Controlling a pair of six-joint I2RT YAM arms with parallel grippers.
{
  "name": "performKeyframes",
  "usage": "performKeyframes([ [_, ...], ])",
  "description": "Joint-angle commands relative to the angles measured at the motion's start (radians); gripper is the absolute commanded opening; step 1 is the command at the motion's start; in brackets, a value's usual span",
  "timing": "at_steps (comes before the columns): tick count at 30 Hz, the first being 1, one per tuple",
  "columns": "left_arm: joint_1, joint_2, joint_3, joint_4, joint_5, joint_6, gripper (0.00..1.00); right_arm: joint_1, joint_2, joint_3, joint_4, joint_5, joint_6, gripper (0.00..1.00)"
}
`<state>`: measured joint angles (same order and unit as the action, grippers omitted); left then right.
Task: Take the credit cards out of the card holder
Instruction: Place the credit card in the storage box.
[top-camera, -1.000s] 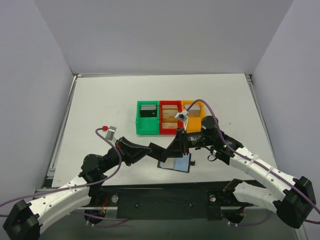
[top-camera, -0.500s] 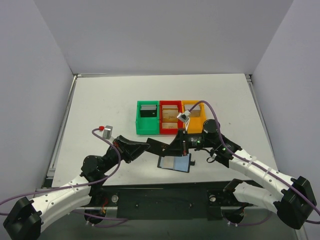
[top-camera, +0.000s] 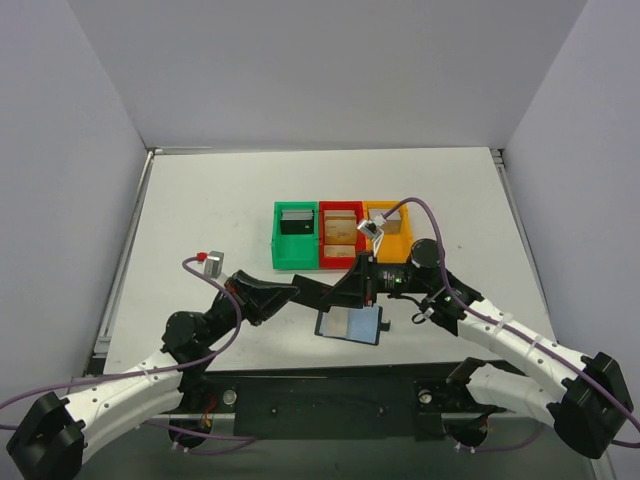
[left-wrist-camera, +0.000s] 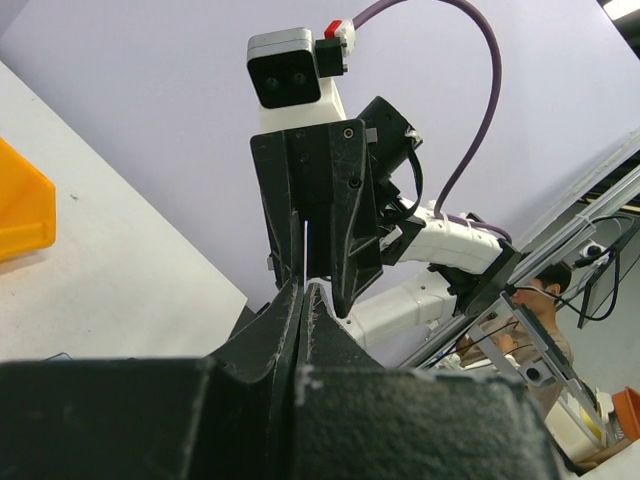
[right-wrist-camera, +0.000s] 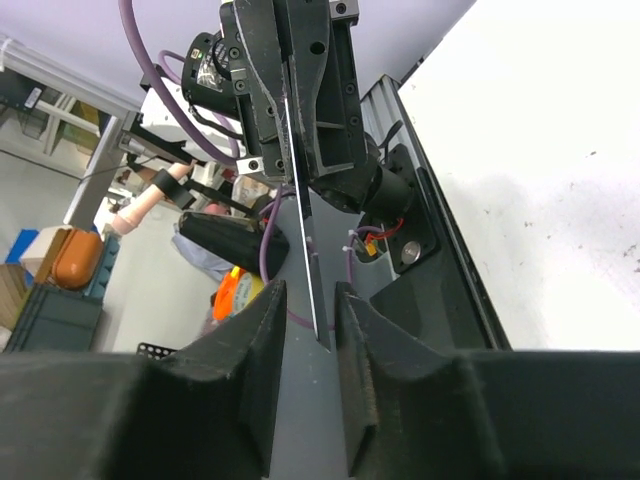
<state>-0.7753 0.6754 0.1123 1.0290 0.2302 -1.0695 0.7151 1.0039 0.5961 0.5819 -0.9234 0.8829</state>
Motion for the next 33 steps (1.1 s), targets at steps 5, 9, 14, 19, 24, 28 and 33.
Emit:
performKeyframes([
  [5,0.002,0.007,0.01,0.057,0.004,-0.003,0.0,0.02,-0.001,-0.004,0.096,-0.015,0.007,0.0],
  [9,0.007,-0.006,0.038,0.002,0.029,0.003,0.27,0.017,-0.008,0.011,0.009,-0.048,-0.034,0.0],
  [14,0.066,-0.132,0.231,-0.586,0.028,0.186,0.64,-0.032,-0.106,0.076,-0.314,-0.046,-0.217,0.0],
  [19,0.183,-0.102,0.473,-0.907,0.061,0.362,0.7,-0.072,-0.174,0.099,-0.526,-0.035,-0.349,0.0],
  [24,0.248,0.108,0.745,-1.2,0.349,0.558,0.83,-0.059,-0.174,0.163,-0.778,0.029,-0.518,0.0],
  [28,0.246,0.246,0.825,-1.182,0.674,0.592,0.81,0.023,-0.177,0.194,-0.878,0.138,-0.631,0.0],
  [33,0.205,0.305,0.886,-1.268,0.843,0.69,0.68,0.052,-0.209,0.234,-0.987,0.163,-0.756,0.0],
])
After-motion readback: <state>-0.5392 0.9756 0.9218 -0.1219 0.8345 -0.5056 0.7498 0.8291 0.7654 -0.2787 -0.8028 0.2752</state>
